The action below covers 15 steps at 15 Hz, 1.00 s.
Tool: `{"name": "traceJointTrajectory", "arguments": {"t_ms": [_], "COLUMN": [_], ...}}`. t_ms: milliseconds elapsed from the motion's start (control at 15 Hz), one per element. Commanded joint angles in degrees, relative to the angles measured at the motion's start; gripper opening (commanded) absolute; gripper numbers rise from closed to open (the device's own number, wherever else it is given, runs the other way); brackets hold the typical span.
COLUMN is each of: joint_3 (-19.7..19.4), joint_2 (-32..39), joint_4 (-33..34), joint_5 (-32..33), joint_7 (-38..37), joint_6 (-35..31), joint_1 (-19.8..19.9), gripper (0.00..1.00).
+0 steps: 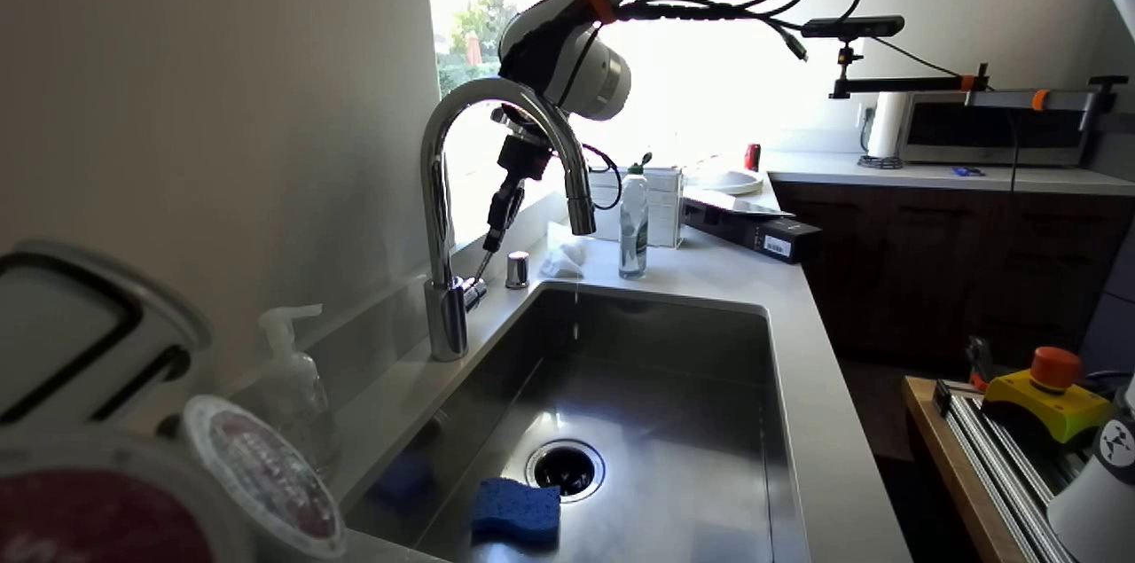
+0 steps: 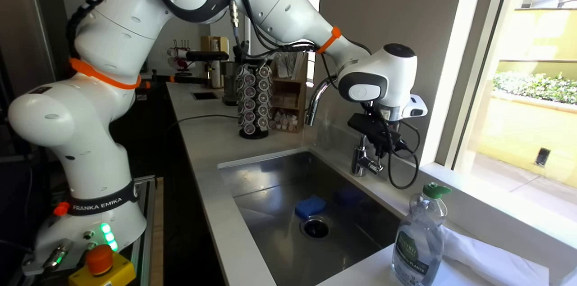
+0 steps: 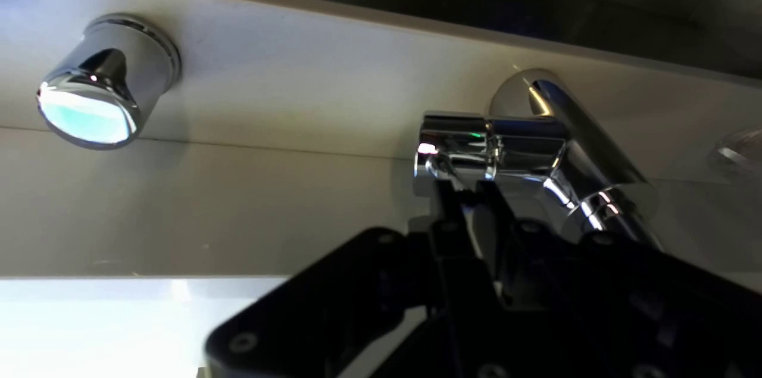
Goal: Push the faucet handle to the right.
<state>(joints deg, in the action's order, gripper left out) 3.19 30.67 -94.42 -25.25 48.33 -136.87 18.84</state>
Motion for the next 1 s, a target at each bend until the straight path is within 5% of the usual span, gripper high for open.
{"name": "traceJointTrajectory", "arguments": {"t_ms": [0, 533, 933], "joint_3": [0.38, 1.36, 1.09], "joint_2": [0.81, 1.24, 3.10], "joint_4": [0.58, 1.91, 4.42], "joint_5": [0.89, -1.04, -2.84], "joint_7": [0.07, -1.83, -10.97], "joint_6": [1.27, 0.23, -2.25], "joint_1": [0.38, -0.01, -0.35], "gripper": [0.03, 0.03, 0.03]}}
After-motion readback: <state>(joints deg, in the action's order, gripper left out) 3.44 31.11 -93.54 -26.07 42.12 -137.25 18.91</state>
